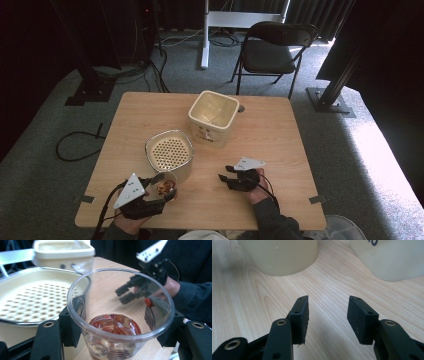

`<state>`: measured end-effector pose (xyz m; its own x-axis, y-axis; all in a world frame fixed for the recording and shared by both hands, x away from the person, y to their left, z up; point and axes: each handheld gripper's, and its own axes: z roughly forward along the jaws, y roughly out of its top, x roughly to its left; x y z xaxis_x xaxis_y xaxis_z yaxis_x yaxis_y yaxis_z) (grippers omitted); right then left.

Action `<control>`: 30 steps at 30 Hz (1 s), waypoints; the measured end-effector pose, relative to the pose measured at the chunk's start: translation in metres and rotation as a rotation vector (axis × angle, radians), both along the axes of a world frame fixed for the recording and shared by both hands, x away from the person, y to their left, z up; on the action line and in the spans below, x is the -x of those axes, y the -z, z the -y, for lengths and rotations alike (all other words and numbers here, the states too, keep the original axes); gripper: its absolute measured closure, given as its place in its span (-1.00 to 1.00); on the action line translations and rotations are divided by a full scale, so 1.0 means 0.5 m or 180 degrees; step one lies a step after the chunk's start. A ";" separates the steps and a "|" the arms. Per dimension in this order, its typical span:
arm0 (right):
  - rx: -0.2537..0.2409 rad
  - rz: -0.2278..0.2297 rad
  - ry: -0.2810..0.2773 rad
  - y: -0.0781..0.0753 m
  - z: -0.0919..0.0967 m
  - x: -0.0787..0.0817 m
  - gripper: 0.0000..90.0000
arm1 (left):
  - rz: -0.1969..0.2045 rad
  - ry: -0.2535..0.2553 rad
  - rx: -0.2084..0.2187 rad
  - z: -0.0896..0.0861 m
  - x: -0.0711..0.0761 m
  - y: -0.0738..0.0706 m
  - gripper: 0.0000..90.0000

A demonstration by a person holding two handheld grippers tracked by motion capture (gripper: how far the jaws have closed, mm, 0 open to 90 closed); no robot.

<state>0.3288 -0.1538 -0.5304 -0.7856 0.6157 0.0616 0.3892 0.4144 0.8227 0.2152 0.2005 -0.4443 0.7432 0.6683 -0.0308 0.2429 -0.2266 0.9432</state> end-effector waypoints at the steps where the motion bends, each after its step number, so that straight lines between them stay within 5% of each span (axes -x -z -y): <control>1: 0.0000 -0.0008 0.0009 0.000 0.001 -0.001 0.14 | 0.0012 -0.0044 0.0010 -0.010 0.003 -0.007 -0.23; 9: 0.0005 -0.0015 0.0068 0.002 0.007 -0.004 0.14 | 0.0063 -0.0356 0.0075 -0.073 0.000 -0.036 -0.22; 19: 0.0057 -0.0065 0.0184 0.009 0.012 -0.010 0.14 | 0.0092 -0.0747 0.0088 -0.135 -0.042 -0.051 -0.22; 26: 0.0076 -0.0074 0.0192 0.012 0.011 -0.009 0.14 | 0.0181 -0.0985 0.0038 -0.167 -0.099 -0.061 -0.21; 30: 0.0076 -0.0068 0.0194 0.012 0.012 -0.010 0.14 | 0.0112 -0.1141 0.0011 -0.182 -0.153 -0.057 -0.21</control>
<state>0.3337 -0.1596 -0.5365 -0.7452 0.6638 0.0626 0.4316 0.4087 0.8041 0.2917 0.2916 -0.4156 0.4623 0.8866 -0.0121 0.2736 -0.1296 0.9531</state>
